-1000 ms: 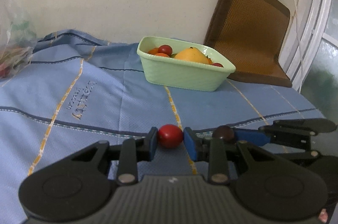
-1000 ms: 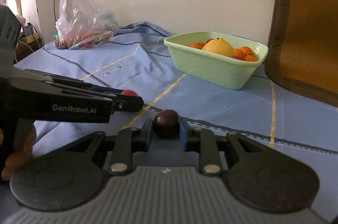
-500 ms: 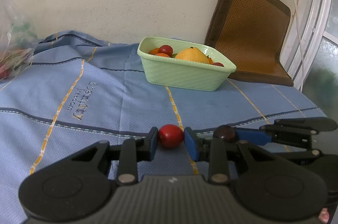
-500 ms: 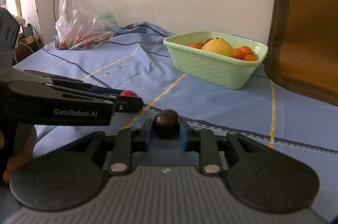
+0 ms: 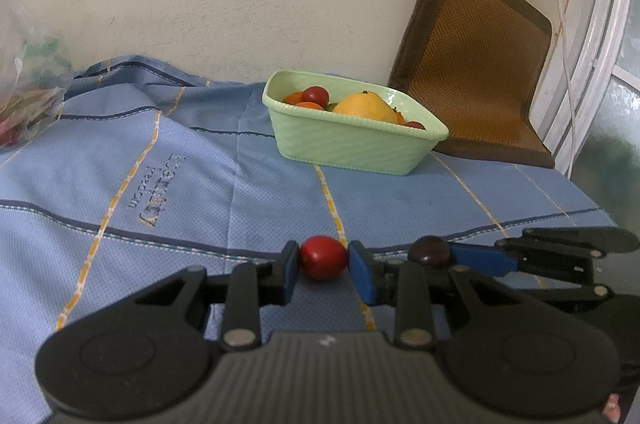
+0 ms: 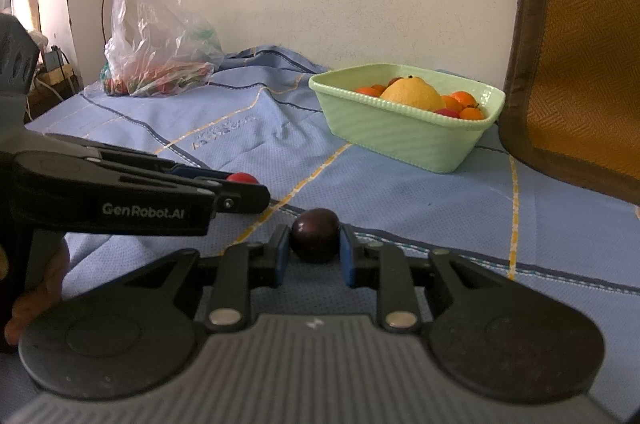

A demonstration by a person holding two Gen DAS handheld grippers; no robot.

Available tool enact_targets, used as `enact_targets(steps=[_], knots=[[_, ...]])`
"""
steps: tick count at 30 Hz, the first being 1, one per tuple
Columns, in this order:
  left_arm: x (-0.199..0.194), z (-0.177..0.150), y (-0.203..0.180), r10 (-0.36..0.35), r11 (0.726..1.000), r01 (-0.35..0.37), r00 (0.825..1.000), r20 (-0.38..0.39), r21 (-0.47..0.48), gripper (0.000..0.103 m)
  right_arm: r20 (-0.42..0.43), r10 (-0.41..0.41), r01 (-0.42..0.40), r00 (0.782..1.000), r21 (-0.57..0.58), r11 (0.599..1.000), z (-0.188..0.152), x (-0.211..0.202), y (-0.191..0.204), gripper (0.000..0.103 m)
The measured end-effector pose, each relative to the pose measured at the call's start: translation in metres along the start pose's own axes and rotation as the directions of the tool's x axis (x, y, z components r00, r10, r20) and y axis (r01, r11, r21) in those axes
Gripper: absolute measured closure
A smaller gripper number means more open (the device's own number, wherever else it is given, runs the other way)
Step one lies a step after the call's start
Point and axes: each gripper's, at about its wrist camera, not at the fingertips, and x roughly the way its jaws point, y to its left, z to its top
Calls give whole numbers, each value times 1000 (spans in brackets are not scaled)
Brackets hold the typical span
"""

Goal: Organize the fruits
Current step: 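Hold the red and purple tomatoes in both tools above the table, then carry both tomatoes into the green basket and open both tools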

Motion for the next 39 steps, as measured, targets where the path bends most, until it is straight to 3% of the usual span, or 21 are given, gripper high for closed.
enact_targets(steps=[5,13,18,22,24,27,32,35,39], knots=[[1,16,8,-63,996,65,998,29,-68,75,56,19,-24,998,83,996,7,-4,-14,75],[27,84,2,-76,997,79,991,109,-26,75,209,-69,33,975,171,985,54,5,-56,74],[71,115,2,-80,995,85,993,81,-50,75,205,-99,45,974,252,967,77,42,-87,74],[106,128,6,-86,993,89,996,32,-80,75,170,-78,27,982,283,959,85,74,-108,72],[118,131,7,-93,992,94,996,18,-81,68,163,-69,18,984,293,956,83,84,-112,69],[126,132,6,-70,995,71,997,24,-63,54,178,-79,22,981,304,953,82,80,-117,54],[110,128,11,-43,995,47,997,57,-89,51,273,-150,46,950,356,933,77,54,-122,51],[81,123,7,-2,998,7,995,96,-54,49,293,-229,85,928,432,898,73,39,-126,51],[31,100,-5,68,997,-73,984,165,20,34,263,-257,91,930,512,854,59,14,-120,50]])
